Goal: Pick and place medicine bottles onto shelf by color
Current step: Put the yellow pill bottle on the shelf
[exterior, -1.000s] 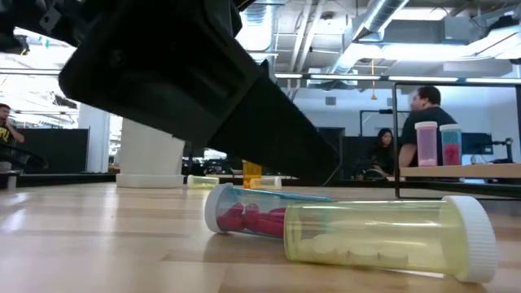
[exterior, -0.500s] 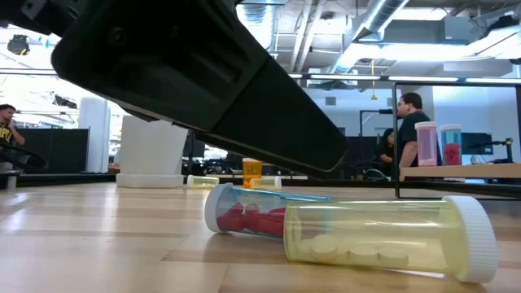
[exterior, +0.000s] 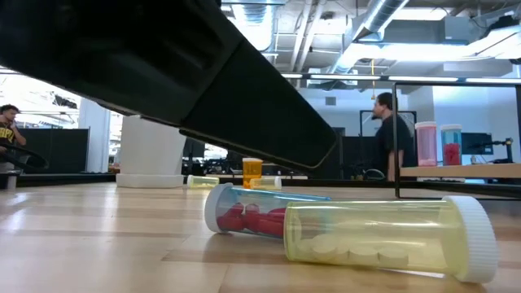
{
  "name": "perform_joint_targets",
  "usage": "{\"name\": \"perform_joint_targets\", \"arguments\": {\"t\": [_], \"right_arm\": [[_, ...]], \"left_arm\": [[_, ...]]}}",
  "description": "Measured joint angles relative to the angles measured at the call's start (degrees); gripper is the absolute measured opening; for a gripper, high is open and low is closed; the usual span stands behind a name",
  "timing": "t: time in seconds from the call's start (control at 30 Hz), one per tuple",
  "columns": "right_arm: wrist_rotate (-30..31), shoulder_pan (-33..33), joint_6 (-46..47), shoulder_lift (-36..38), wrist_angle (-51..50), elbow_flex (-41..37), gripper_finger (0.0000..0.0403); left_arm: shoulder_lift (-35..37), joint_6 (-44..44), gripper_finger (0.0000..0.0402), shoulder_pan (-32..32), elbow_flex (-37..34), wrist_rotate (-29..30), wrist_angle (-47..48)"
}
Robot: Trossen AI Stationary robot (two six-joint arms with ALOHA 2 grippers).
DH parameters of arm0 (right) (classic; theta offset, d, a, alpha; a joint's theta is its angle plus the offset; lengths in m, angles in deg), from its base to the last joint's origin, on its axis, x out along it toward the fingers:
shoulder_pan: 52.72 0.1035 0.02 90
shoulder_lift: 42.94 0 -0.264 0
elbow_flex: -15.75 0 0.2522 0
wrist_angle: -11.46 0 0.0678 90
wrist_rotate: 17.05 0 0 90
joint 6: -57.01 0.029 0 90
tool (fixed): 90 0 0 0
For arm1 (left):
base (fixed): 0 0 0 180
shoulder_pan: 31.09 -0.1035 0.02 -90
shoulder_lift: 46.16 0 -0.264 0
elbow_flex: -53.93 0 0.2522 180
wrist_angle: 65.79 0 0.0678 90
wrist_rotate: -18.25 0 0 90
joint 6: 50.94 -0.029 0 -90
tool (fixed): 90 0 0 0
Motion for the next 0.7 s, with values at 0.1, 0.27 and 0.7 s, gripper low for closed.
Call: {"name": "perform_joint_targets", "arguments": {"t": [0.1, 0.27, 0.7], "right_arm": [[0.00, 0.00, -0.04, 0.00, -0.02, 0.00, 0.0221], [-0.02, 0.00, -0.07, 0.00, -0.13, 0.02, 0.0221], [-0.02, 0.75, -0.04, 0.00, -0.10, 0.04, 0.0221]], "left_arm": [[-0.76, -2.38, 0.0201, -0.37, 0.19, 0.08, -0.74], [-1.81, -3.22, 0.0201, -0.57, 0.33, 0.29, -1.33], [-3.87, -0.87, 0.0201, -0.63, 0.37, 1.04, -1.61]]}}
